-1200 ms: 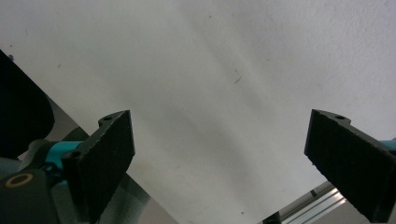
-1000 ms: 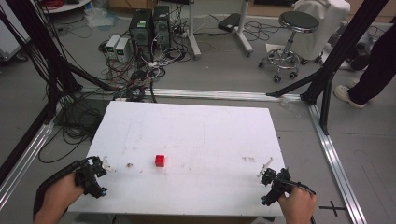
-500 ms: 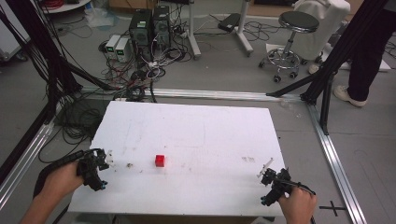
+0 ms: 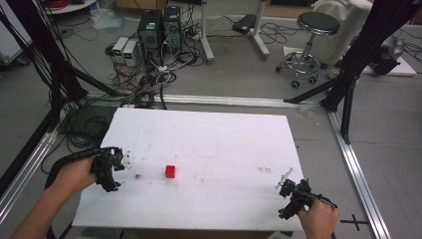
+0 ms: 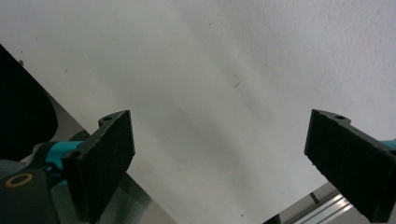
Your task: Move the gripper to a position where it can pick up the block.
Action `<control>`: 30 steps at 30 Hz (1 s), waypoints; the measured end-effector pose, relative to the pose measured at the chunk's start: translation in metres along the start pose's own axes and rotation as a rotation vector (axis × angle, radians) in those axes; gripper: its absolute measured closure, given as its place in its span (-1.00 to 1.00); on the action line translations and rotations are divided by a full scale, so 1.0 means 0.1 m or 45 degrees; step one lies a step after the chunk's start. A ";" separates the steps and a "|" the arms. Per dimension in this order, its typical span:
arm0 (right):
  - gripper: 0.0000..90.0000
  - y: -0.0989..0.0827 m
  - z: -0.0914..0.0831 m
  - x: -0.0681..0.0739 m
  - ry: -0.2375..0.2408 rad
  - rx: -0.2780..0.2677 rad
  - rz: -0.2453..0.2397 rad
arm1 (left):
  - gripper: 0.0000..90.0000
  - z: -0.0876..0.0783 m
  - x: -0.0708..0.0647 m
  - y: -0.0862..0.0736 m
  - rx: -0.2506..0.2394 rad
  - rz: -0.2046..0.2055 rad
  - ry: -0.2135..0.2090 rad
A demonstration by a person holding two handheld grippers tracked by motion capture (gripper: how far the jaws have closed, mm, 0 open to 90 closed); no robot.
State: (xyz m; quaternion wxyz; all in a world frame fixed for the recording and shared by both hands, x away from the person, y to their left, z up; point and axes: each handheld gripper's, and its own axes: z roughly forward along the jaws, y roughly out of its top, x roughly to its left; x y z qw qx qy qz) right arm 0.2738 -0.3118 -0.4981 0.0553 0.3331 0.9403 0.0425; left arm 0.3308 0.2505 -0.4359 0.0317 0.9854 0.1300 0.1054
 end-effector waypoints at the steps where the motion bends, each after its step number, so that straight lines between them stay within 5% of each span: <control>1: -0.83 0.00 0.00 0.00 0.000 -0.002 -0.001 | -0.53 -0.01 0.01 0.01 -0.006 0.003 -0.001; 17: -0.83 0.03 -0.01 0.01 0.006 -0.005 -0.003 | -0.53 0.03 0.20 0.38 -0.026 0.157 -0.051; 30: -0.83 0.03 0.00 0.01 0.010 -0.009 -0.015 | -0.53 0.14 0.25 0.84 -0.005 0.289 -0.089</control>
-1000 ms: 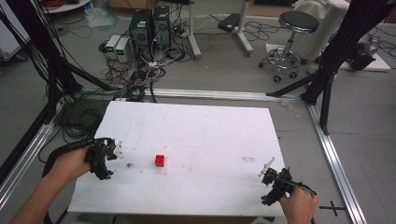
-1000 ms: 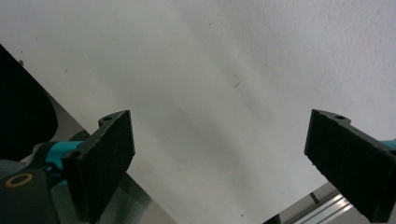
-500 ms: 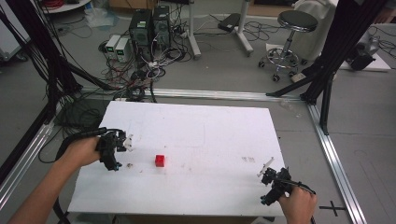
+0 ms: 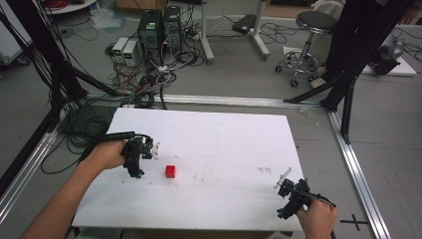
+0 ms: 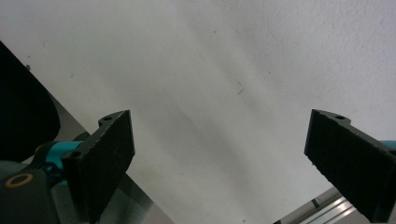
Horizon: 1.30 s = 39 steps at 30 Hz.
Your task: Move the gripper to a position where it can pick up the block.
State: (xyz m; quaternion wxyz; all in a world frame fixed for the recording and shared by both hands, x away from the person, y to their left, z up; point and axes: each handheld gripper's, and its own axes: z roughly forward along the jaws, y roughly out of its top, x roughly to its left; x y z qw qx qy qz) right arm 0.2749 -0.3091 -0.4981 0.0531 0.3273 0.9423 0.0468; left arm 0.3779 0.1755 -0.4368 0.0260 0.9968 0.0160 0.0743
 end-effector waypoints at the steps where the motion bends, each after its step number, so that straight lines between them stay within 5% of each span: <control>1: -0.83 0.00 0.00 0.00 0.000 0.001 0.006 | -0.53 0.01 0.01 0.03 0.004 0.003 -0.005; 25: -0.83 0.00 -0.01 -0.01 0.003 -0.013 0.009 | -0.52 0.32 0.15 0.45 -0.028 0.021 -0.115; 39: -0.83 0.03 0.01 0.00 0.005 -0.004 -0.001 | -0.52 0.58 0.14 0.64 -0.016 0.103 -0.176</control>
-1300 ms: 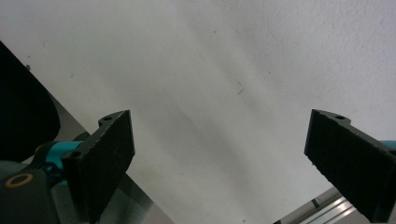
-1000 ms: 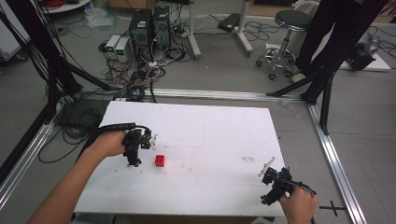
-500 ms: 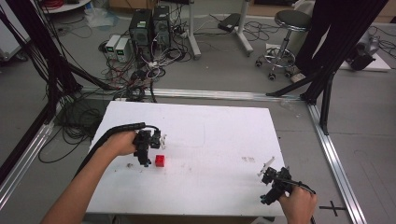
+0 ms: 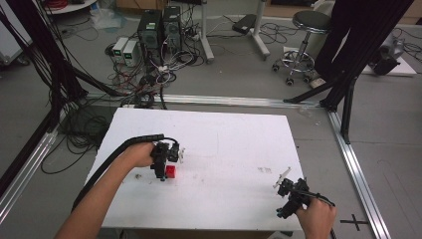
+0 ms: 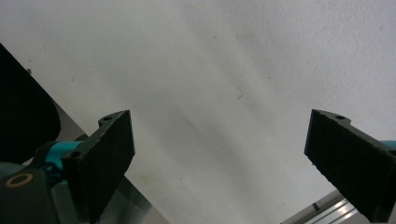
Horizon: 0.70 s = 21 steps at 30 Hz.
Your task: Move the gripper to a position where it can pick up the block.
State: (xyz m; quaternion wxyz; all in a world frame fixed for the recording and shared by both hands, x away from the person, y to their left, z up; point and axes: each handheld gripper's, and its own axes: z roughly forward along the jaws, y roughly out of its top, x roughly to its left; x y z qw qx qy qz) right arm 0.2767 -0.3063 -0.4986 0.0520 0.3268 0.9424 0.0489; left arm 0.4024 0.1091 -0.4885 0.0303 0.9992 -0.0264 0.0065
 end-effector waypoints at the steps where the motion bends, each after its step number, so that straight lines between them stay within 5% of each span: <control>1: -0.83 0.00 0.00 0.00 0.003 0.000 -0.002 | -0.52 0.02 0.00 0.01 0.003 0.001 -0.001; 12: -0.83 0.04 0.02 0.01 0.007 0.008 -0.024 | -0.51 0.17 0.01 0.08 0.021 0.021 -0.026; 21: -0.83 0.06 0.00 0.02 -0.001 0.005 -0.029 | -0.50 0.12 -0.01 0.06 0.005 0.017 -0.006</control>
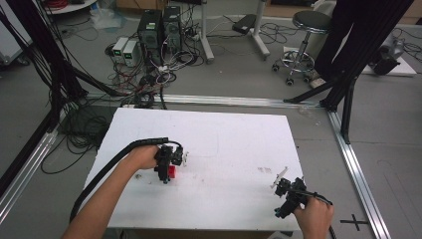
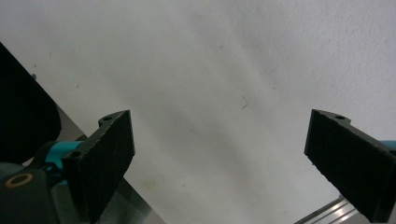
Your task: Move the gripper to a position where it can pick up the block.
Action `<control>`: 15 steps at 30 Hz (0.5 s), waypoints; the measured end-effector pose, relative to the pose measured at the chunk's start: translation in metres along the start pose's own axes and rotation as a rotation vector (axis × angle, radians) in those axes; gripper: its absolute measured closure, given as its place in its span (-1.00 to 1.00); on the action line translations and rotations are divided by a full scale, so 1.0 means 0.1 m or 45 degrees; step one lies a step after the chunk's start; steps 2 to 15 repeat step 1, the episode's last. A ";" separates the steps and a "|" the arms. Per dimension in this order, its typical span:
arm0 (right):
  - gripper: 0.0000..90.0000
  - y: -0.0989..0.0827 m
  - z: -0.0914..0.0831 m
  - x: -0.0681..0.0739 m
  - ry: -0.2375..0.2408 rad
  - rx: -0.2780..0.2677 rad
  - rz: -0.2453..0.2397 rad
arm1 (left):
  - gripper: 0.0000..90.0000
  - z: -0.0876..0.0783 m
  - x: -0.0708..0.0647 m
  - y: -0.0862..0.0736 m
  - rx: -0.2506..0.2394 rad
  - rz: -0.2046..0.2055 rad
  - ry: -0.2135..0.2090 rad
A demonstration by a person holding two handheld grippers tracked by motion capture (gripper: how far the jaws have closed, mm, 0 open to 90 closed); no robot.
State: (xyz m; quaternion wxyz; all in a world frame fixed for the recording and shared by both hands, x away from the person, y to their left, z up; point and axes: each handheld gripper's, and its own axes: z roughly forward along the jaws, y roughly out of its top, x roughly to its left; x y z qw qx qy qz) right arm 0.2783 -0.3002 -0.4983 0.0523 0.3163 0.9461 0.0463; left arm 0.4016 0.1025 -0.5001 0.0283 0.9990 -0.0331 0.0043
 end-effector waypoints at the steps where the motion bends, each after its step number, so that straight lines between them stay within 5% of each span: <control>1: -0.83 0.00 -0.01 0.00 -0.007 -0.004 0.012 | -0.50 -0.05 -0.01 -0.02 -0.009 -0.006 0.018; 15: -0.83 0.00 -0.01 0.00 -0.007 -0.004 0.012 | -0.50 -0.05 -0.01 -0.02 -0.009 -0.006 0.018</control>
